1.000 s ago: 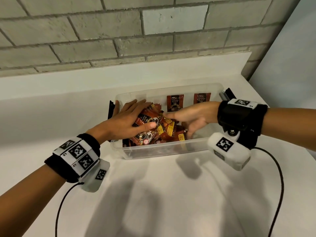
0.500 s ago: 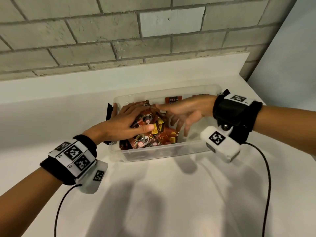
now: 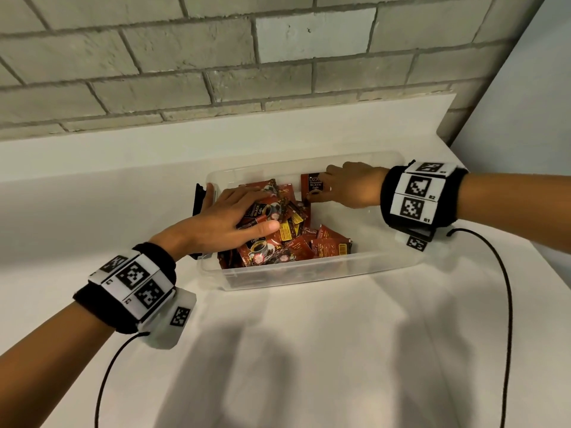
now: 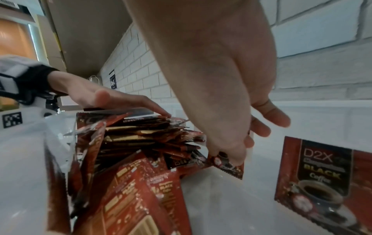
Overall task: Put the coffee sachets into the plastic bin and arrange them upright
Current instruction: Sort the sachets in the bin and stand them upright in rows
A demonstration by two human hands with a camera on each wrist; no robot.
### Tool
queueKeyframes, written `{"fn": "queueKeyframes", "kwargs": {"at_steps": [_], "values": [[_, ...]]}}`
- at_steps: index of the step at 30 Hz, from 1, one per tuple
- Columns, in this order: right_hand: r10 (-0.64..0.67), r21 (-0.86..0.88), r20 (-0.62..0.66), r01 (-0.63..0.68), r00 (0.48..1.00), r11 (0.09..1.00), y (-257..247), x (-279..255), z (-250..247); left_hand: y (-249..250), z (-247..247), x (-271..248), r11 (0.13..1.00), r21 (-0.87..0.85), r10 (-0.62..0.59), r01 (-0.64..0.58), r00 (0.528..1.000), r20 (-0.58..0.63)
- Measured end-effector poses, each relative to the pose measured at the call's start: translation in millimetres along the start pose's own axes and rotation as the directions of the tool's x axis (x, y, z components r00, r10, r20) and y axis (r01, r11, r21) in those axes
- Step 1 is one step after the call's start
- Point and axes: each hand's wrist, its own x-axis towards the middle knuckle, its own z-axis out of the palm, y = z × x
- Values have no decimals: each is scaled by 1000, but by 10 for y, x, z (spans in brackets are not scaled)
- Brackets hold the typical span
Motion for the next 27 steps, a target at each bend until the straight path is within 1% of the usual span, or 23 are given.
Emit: {"fn": "queueKeyframes", "kwargs": {"at_steps": [2, 4, 10, 12, 14, 16, 17, 19, 21, 24, 27], "values": [[18, -104, -20, -20, 1000, 994, 15, -2, 50, -14, 4, 0, 1000, -10, 3, -3, 1000, -8], [33, -146, -2, -33, 999, 989, 47, -9, 72, -22, 0, -4, 1000, -20, 2, -2, 1000, -9], [42, -180, 70, -29, 997, 983, 98, -45, 98, 5, -10, -14, 1000, -28, -5, 5, 1000, 1], [31, -139, 82, -19, 996, 990, 141, -50, 64, 4, -11, -17, 999, -33, -6, 6, 1000, 2], [28, -26, 5, -28, 1000, 999, 213, -58, -6, 4, -10, -17, 1000, -29, -8, 8, 1000, 7], [46, 75, -131, -36, 990, 997, 272, -74, -121, 6, -7, -15, 1000, -21, -10, 10, 1000, 11], [50, 95, -198, -32, 979, 995, 300, -65, -164, 5, -7, -15, 1000, -19, -12, 12, 1000, 13], [29, 86, -272, -6, 962, 996, 343, -29, -229, 2, -13, -16, 1000, -20, -15, 15, 1000, 13], [7, 97, -260, 19, 966, 995, 358, -2, -263, 2, -16, -19, 1000, -21, -14, 14, 1000, 9], [-14, 49, -167, 23, 986, 999, 310, 34, -260, 4, -8, -22, 1000, -20, -13, 13, 1000, 6], [18, 132, -140, 1, 990, 991, 258, 25, -241, 8, 0, -18, 1000, -17, -13, 14, 1000, 3]]}}
